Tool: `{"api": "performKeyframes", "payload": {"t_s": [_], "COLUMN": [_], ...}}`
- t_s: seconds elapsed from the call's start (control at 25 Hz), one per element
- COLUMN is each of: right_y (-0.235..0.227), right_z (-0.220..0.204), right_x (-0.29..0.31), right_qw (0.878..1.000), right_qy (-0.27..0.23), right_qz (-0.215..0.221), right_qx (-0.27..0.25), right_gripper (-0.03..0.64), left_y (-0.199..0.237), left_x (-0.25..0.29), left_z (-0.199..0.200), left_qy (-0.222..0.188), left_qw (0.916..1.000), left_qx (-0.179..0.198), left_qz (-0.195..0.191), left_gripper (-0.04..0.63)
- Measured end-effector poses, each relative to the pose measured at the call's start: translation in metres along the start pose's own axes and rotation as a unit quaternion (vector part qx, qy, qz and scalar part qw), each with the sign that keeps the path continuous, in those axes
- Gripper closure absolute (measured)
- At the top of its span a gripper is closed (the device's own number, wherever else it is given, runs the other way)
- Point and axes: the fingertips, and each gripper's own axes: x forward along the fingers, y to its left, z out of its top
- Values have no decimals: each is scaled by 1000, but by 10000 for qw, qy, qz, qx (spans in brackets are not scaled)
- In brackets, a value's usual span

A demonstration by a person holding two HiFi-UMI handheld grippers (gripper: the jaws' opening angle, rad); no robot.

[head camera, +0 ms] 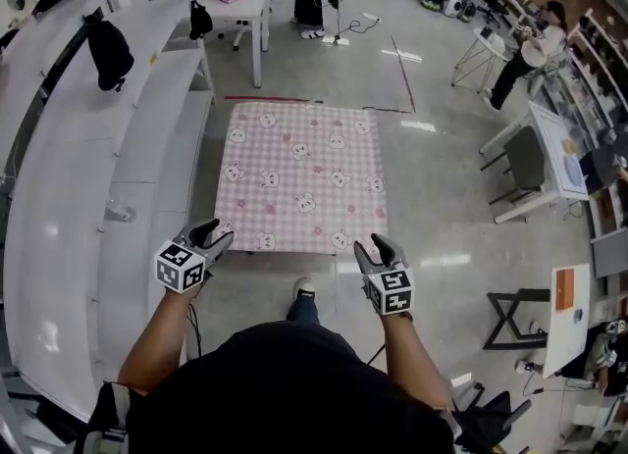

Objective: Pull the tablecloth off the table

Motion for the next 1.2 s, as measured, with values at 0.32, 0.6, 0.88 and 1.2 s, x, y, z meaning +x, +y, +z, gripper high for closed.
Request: {"api": "performKeyframes", "payload": {"t_s": [0.32, 0.6, 0.88, 1.2], "right_y": [-24, -43, -56, -42], "right_z": [-41, -99, -158, -210], "right_x": [45, 82, 111, 133], "right_qw": [9979, 9903, 9776, 9584], "right_qy": [621, 1331, 2002, 2594], "right_qz": [117, 327, 514, 964], "right_qx": [-104, -208, -404, -694], "right_gripper": [403, 396, 387, 373], "left_y": [11, 19, 21, 8], "left_x": [45, 84, 115, 141], "left_z": [-19, -58, -106, -183], "left_qy": [425, 1148, 1739, 2931], "left_qw": [9990, 9910, 9816, 9264], "left_qx": [134, 657, 778, 2357], "left_qz": [64, 196, 106, -188], "left_gripper": [396, 390, 382, 370]}}
